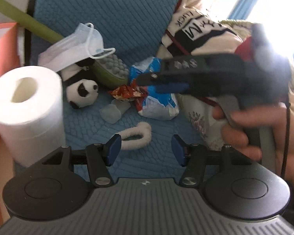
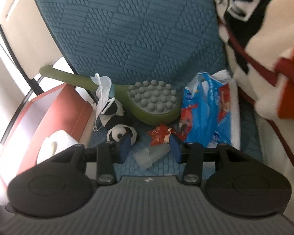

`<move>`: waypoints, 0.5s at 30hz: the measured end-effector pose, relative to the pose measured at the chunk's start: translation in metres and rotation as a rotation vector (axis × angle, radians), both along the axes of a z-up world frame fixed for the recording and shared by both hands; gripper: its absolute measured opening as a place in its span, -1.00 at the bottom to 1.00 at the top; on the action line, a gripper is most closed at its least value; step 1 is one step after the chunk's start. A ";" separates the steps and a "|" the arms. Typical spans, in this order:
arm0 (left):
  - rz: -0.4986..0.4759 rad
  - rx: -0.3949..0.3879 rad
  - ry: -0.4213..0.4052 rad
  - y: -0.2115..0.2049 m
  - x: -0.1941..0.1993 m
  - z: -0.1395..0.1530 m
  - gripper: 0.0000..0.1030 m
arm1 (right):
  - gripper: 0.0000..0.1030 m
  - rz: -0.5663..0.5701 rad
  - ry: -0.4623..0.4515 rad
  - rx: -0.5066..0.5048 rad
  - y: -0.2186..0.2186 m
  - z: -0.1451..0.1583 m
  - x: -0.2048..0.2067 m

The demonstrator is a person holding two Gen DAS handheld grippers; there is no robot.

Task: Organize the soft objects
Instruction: 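Grasp the white fuzzy hair tie with the left tool while the right tool grasps the red snack packet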

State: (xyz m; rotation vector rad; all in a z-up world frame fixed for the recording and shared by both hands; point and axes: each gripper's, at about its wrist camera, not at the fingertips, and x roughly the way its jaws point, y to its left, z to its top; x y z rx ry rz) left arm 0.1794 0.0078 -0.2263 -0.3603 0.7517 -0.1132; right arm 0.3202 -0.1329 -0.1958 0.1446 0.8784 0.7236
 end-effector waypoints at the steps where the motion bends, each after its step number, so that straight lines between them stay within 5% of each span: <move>1: -0.016 -0.005 0.004 0.000 0.004 -0.002 0.21 | -0.08 0.016 0.006 -0.007 0.004 -0.002 0.006; 15: -0.065 0.074 0.082 -0.011 0.044 -0.038 0.21 | -0.12 0.097 0.065 -0.123 0.040 -0.028 0.050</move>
